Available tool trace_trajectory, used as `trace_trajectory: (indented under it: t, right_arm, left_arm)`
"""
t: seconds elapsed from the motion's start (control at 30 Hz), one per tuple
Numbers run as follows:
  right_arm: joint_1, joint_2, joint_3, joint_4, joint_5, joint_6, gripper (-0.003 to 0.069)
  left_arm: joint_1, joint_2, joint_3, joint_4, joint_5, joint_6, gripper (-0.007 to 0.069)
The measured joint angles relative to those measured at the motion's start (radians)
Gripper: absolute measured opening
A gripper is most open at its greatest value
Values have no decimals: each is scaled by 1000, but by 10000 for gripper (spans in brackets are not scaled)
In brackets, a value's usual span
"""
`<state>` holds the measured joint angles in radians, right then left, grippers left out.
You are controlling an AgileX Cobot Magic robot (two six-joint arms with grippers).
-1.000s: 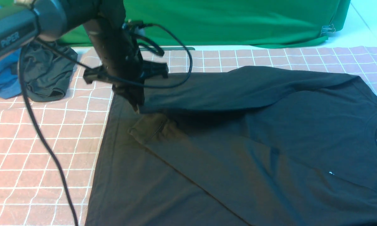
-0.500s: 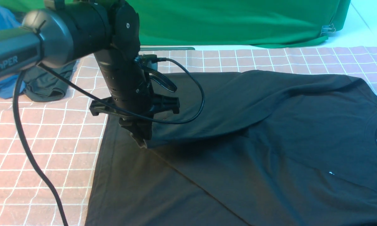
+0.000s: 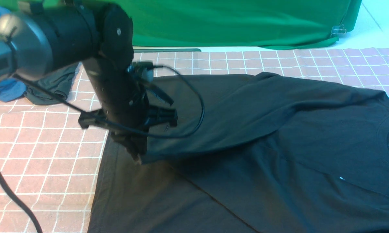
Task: Fold a long-sleeved shirt over a pink coffee tablecloth.
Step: 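Fold the left side of the dark shirt inward over its body with the left gripper, then grasp the near edge of the shirt at its hem and shoulder corners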
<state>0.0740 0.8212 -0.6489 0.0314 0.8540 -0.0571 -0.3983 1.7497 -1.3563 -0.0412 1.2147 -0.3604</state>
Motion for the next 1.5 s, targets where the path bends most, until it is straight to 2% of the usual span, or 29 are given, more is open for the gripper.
trace_trajectory:
  t: [0.37,0.5,0.63,0.8,0.9,1.03,1.13,1.27,1.4,1.5]
  right_arm:
    - [0,0,0,0,-13,0,196]
    - [0,4,0,0,-26,0,198]
    - [-4,41,-22,-5,-26,12,210]
    - [-5,162,-101,5,-17,24,216]
    - [-5,240,-144,42,-12,21,218]
    - [-5,423,-242,195,-12,-62,261]
    - [-5,531,-314,244,-12,-111,293]
    - [-5,618,-397,257,5,-129,305]
    - [-5,641,-419,260,12,-132,307]
    - [-5,641,-420,260,15,-142,307]
  left_arm:
    - [0,0,67,-3,-19,4,49]
    - [0,0,67,8,-18,7,143]
    - [0,0,67,64,-18,7,289]
    - [-12,0,67,41,-18,17,390]
    - [-44,0,67,6,-24,48,393]
    - [-105,0,67,-19,-94,60,389]
    - [-117,0,67,-28,-137,60,389]
    - [-130,0,67,-26,-135,75,391]
    - [-161,0,78,-11,-133,153,409]
    - [-203,7,116,0,-175,249,461]
